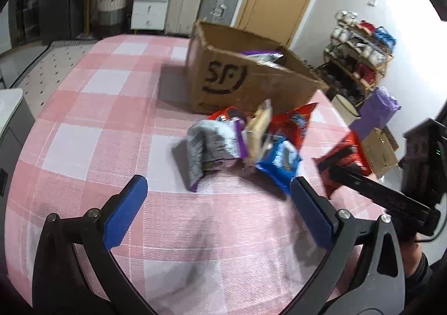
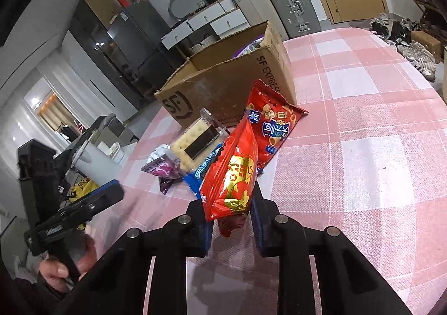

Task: Organize snacks
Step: 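Grasp the white-and-purple snack bag with the left gripper while the right gripper holds the red bag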

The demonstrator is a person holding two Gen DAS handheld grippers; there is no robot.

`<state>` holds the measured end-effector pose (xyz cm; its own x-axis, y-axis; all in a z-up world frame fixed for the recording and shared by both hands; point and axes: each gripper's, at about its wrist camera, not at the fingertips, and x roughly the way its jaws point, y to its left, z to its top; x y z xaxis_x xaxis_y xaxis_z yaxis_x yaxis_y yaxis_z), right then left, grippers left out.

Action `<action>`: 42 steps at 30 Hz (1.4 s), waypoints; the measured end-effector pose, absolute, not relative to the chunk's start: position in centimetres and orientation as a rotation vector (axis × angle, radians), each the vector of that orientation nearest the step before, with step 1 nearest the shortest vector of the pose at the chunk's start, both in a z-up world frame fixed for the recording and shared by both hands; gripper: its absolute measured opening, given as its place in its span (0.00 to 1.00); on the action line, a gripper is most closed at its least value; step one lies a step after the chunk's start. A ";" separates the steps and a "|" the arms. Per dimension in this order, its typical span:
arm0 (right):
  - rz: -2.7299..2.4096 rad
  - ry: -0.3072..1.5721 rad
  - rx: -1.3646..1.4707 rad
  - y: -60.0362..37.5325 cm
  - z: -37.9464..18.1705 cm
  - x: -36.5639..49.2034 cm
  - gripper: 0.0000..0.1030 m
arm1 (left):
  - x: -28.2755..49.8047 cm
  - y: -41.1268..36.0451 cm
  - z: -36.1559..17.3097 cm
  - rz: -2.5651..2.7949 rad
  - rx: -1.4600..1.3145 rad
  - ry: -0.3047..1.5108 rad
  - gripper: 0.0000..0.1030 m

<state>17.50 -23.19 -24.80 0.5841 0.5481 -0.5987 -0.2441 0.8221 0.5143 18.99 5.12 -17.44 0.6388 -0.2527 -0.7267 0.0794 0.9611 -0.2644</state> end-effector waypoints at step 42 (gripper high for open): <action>0.483 0.844 0.429 -24.0 -25.6 17.9 0.22 | 28.3 8.5 -22.3 -0.229 -0.442 0.959 0.69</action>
